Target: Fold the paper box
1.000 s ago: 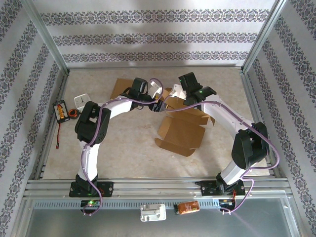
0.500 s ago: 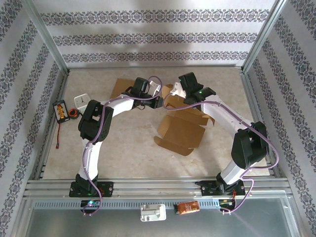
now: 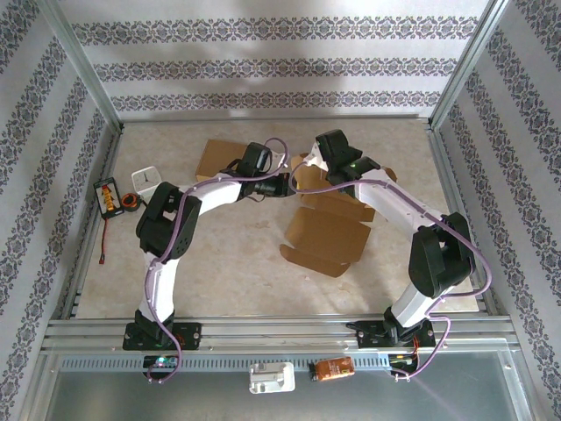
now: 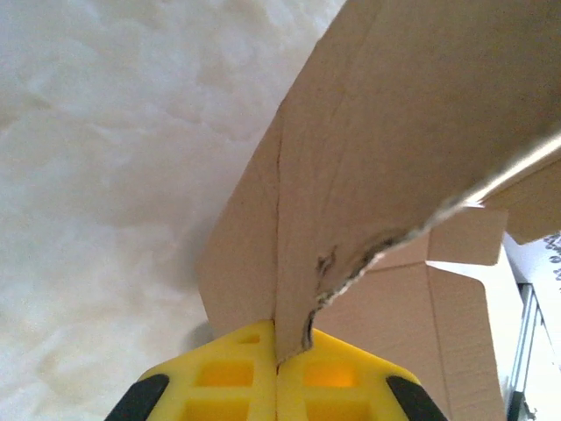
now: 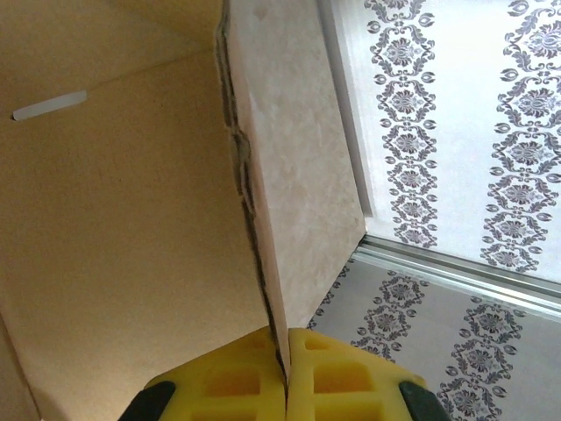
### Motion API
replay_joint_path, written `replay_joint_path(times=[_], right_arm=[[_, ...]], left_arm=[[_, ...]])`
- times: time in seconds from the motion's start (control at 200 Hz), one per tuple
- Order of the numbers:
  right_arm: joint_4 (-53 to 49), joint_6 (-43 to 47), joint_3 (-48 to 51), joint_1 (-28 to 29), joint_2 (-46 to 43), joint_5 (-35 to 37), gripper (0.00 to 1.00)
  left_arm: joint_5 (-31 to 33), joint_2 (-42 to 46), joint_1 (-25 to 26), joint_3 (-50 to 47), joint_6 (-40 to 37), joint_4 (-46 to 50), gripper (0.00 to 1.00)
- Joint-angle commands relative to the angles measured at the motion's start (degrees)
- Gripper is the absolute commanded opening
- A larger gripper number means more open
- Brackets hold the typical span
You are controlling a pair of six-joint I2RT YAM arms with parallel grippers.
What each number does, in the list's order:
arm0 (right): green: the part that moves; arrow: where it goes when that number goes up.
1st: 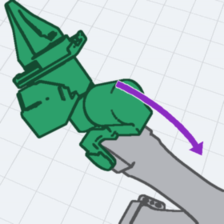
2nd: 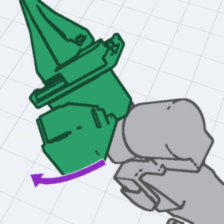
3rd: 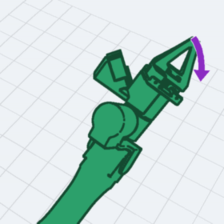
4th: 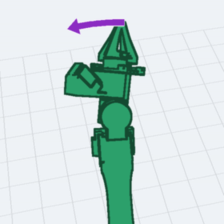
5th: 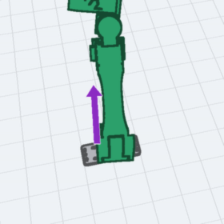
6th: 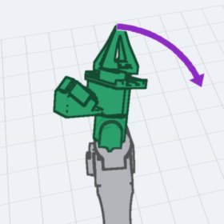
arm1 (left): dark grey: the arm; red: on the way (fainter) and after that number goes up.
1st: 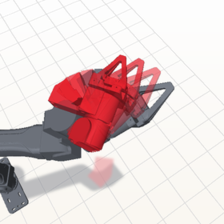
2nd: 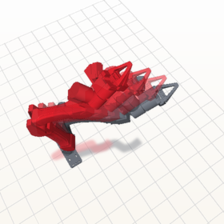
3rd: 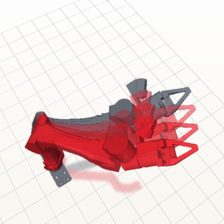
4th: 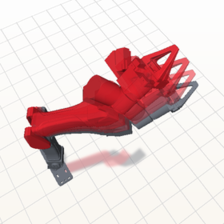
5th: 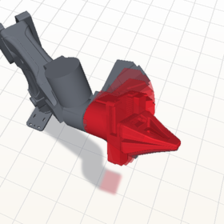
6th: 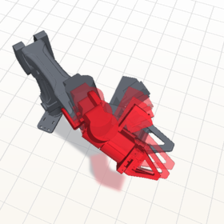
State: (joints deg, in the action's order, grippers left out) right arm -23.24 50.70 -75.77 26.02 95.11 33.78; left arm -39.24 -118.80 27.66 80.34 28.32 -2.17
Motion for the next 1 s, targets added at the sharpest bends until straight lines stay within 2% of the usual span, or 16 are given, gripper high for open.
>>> replay_joint_path(times=[0.0,0.08,0.355,0.535,0.64,0.859,0.994], right_arm=[[4.49,-2.6,1.51,0.24,-0.18,2.15,0.01],[6.66,-2.8,2.84,0.56,-0.82,3.22,0.01],[11.95,-3.7,10.89,2.23,-5.45,3.72,0.02],[14.29,-6.44,16.11,3.62,-8.46,4.66,0.03],[15.88,-7.63,19.26,5.17,-10.34,5.32,0.06],[17.75,-10.6,27.6,8.71,-13.72,5.16,0.15],[14.79,-11.19,30.01,9.84,-16.04,5.24,0.31]], left_arm=[[-1.03,2.92,1.45,-4.31,6.72,-8.71,0.05],[-0.87,4.65,2.41,-6.45,9.34,-11.64,0.06],[8.26,10.26,7.53,-14.98,11.15,-19.36,0.05],[18.61,11.04,12.95,-20.33,11.72,-23.51,0.05],[21.34,10.97,14.9,-24.37,11.36,-27.69,0.05],[25.56,10.65,15.76,-29.51,6.77,-31.35,0.04],[26.83,11.21,16.17,-31.72,3.4,-34.35,0.03]])
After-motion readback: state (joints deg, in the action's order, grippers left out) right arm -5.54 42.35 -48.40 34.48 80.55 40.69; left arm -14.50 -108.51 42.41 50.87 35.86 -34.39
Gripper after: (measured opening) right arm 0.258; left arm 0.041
